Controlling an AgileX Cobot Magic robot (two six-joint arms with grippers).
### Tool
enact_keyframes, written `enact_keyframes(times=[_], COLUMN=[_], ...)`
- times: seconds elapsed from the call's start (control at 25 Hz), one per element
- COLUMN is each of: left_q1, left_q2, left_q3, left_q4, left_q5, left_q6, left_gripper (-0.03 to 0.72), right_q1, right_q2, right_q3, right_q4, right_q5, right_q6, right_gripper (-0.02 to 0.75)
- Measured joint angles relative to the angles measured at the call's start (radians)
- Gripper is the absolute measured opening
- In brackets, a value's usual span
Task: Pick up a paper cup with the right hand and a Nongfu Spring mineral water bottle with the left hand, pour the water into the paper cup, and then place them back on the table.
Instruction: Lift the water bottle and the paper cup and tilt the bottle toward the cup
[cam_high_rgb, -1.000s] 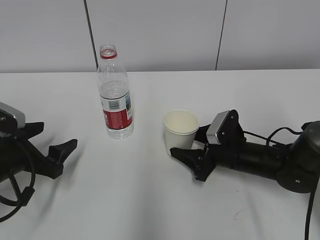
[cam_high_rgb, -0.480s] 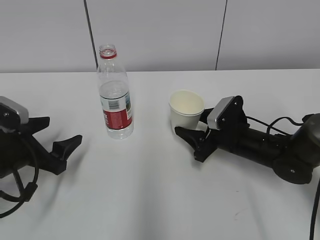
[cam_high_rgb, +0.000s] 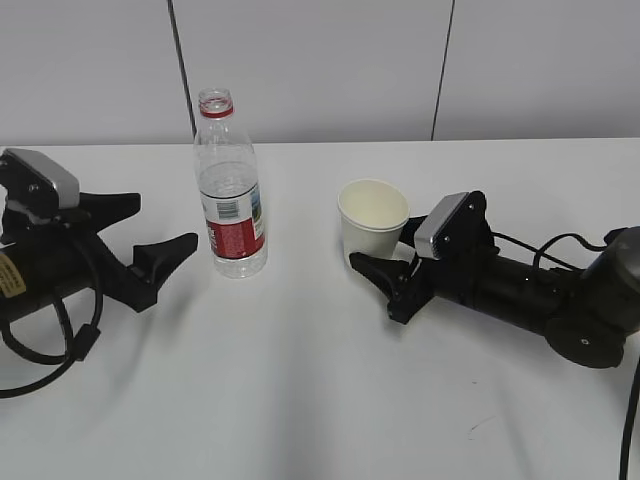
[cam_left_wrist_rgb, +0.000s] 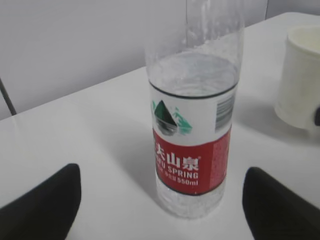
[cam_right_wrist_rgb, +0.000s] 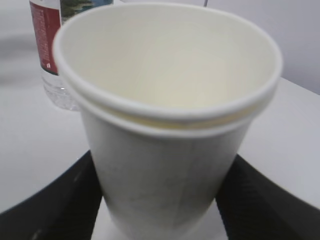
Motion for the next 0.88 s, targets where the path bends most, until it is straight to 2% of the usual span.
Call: enact_keyframes(times=[0.48, 0.88], left_q1=[-0.071, -0.078], left_q2=[0.142, 0.212], left_q3=[-0.142, -0.246], left_q4=[0.037, 0.041], left_q5=[0.000, 0.000], left_q6=[-0.015, -0.094], left_gripper=[0.594, 0.596], right_q1=[0.000, 0.000], right_q2=[0.000, 0.000], right_q3=[0.000, 0.000], right_q4=[0.000, 0.000], right_q5=[0.000, 0.000], right_q6=[-0.002, 0.000], right_gripper=[0.493, 0.493])
